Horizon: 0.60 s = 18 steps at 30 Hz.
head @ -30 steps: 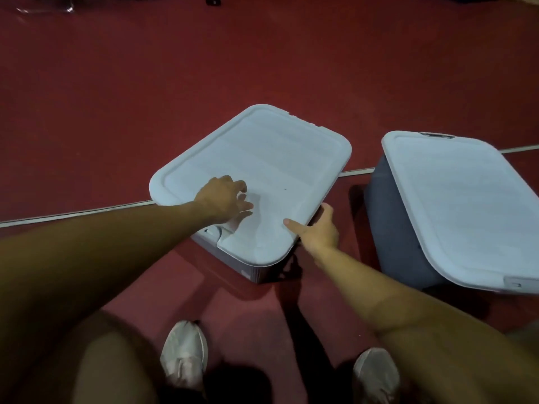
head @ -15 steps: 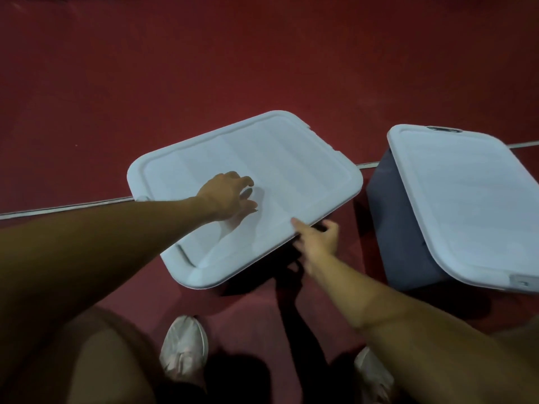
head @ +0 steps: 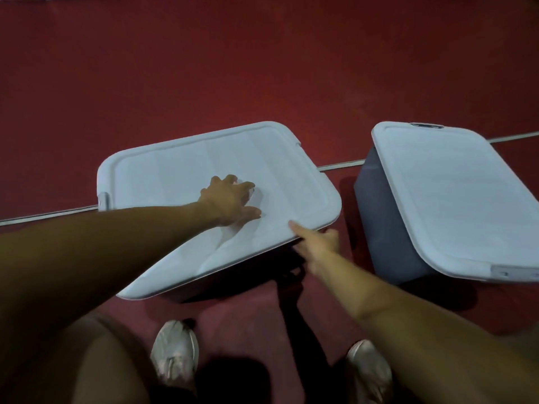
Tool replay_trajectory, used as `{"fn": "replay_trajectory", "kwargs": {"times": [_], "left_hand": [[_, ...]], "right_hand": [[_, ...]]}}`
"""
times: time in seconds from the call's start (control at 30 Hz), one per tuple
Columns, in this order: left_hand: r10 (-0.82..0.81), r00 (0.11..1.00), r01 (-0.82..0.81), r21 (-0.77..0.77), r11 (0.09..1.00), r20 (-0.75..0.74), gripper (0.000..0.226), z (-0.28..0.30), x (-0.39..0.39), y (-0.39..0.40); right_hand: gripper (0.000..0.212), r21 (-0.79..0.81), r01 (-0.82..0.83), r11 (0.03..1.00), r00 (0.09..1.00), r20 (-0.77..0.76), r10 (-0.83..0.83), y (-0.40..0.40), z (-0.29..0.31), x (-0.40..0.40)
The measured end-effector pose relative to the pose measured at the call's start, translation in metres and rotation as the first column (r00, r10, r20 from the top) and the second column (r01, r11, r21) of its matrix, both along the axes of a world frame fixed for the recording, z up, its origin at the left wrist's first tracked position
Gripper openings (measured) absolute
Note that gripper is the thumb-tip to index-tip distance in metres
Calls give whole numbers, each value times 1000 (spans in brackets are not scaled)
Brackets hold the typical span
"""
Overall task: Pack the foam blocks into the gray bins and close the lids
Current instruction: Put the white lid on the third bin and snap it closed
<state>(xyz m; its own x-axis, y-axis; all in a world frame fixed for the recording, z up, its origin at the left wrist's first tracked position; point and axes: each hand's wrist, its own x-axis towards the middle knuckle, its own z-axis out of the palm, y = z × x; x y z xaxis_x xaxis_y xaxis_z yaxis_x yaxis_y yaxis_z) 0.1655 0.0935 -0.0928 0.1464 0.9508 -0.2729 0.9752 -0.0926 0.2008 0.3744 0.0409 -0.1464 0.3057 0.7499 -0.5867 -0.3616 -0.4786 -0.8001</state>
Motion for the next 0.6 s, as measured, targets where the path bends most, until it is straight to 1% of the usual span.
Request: {"fn": "replay_trajectory", "kwargs": {"times": [0.03,0.1,0.13,0.17,0.23,0.3,0.33,0.37,0.4,0.47,0.5,0.6], "left_hand": [[14,1000,-14,-12,1000,-26,68,1,2,-3],[53,994,-56,-30,998,-93,56,1,4,-9],[73,991,-79,-42,996,-114,56,1,4,-12],[89,989,-97,-57,994,-120,60,1,3,-13],[95,990,-105,-100,989,-100,77,0,-3,-12],[96,994,-102,-116,988,-60,95,-1,-10,-10],[92,995,-97,-110,989,-47,100,-2,-13,-9],[86,996,-89,-100,991,-38,100,-4,-15,-11],[82,996,-85,-88,992,-32,98,-7,-16,-12],[93,995,-95,-71,993,-34,97,-11,-17,-16],[103,994,-105,-69,992,-36,98,-12,-17,-18],[102,994,-104,-79,991,-36,99,-13,-13,-17]], "right_hand": [[71,-3,34,999,999,-8,-34,10,3,13],[62,9,34,999,999,-30,-34,20,5,26],[58,24,31,999,999,-36,-30,17,5,25],[55,39,37,999,999,-26,-36,13,4,22],[53,59,73,996,997,-23,-72,-2,2,14],[56,64,83,995,995,-59,-79,-18,0,13],[57,63,80,995,996,-50,-77,-22,-3,17],[56,64,83,994,996,14,-84,-24,-5,22],[55,59,91,994,987,128,-98,-22,-5,29],[65,51,65,997,919,386,-79,-8,2,42],[71,52,9,999,877,479,-33,2,6,47],[89,94,-232,968,758,642,119,39,21,59]]}}
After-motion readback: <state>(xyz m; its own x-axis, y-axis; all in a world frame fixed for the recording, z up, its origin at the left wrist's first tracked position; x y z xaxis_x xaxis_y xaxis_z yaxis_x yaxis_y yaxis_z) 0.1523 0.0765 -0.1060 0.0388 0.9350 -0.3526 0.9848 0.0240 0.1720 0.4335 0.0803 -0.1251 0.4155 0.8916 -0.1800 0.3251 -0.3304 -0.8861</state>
